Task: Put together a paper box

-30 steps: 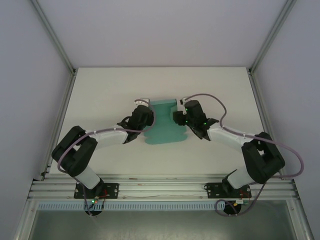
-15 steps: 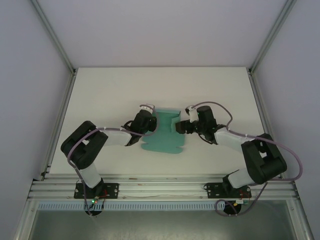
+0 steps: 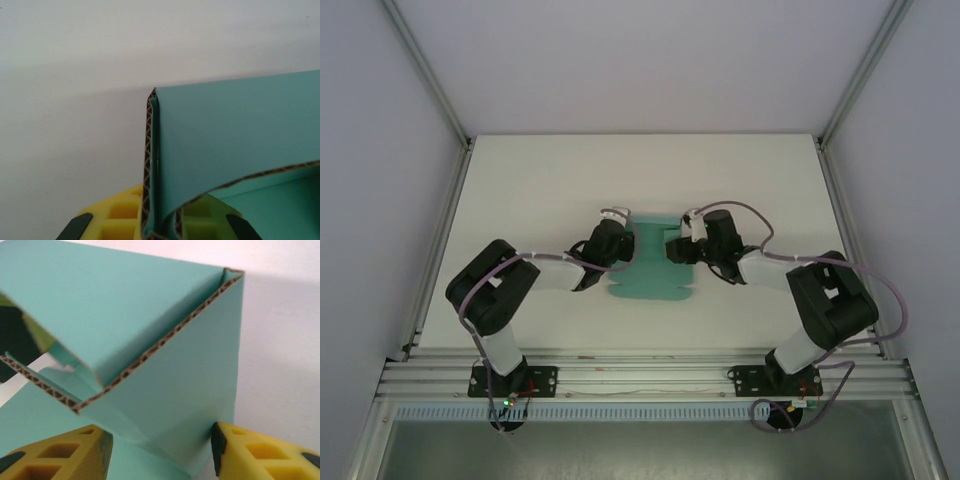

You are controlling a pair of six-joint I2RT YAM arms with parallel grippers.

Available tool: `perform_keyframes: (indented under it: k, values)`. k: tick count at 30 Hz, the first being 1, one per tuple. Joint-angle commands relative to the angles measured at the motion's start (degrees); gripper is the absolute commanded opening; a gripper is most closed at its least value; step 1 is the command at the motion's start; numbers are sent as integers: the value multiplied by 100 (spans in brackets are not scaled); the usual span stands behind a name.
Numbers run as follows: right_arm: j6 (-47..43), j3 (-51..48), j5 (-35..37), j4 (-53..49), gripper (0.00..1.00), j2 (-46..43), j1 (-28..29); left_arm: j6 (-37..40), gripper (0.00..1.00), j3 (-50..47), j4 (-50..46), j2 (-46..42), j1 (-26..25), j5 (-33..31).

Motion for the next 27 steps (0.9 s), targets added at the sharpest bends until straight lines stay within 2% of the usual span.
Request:
perform_keyframes:
  k: [1, 5, 7, 11, 13, 17, 20, 27]
  values:
    - [118, 329, 1168, 243, 48, 329, 302, 81, 0, 112, -114, 203, -122, 259]
    - [318, 525, 1835, 262, 31, 697, 436, 89, 0, 144, -169, 218, -134, 243]
    - [538, 513, 2427, 384, 23, 747, 490, 82, 0, 153, -197, 219, -145, 215]
    - [1021, 540, 3372, 334, 14, 781, 511, 31, 0, 177, -269, 228, -153, 148]
    - [1145, 583, 3676, 156, 13, 793, 520, -21, 0, 188, -370, 206, -149, 18]
    - [1607, 928, 4609, -777, 0, 962, 558, -262, 0, 253, -697, 132, -154, -227]
    - [2210, 1455, 5527, -2118, 0, 1244, 596, -522, 0, 355, -1003, 88, -153, -443]
    - [3605, 2204, 7012, -3889, 0, 1866, 598, -787, 0, 425, -1225, 99, -154, -766]
